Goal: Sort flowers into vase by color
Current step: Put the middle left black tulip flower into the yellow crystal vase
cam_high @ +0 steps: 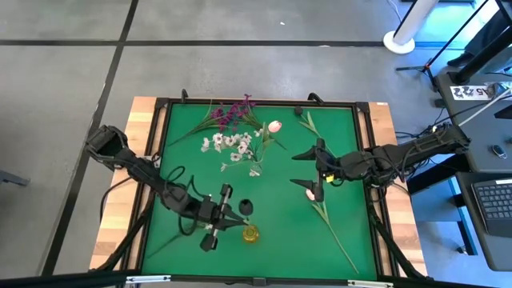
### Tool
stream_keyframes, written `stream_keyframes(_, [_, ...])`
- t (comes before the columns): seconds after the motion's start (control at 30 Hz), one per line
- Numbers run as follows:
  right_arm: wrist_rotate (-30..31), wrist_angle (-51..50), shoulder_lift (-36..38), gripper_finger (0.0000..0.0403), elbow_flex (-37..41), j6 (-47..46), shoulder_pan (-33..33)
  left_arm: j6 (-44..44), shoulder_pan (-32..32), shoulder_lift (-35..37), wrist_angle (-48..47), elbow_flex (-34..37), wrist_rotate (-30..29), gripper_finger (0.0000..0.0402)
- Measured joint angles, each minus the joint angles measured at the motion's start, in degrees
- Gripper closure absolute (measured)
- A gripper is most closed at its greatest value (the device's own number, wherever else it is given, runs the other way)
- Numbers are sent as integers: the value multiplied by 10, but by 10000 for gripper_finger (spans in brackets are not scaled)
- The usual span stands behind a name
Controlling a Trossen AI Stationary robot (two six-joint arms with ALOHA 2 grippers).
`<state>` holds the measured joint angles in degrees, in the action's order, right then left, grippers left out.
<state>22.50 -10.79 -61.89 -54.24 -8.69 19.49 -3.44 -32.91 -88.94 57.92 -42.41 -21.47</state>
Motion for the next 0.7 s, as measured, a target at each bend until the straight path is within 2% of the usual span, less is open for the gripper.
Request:
stream_keyframes(0.43, [0, 2, 0, 63, 0, 0, 0, 46, 2, 0, -77, 0, -20, 399])
stream_keyframes(0.7, [0, 2, 0, 63, 0, -2, 0, 78, 4, 0, -113, 0, -33, 342])
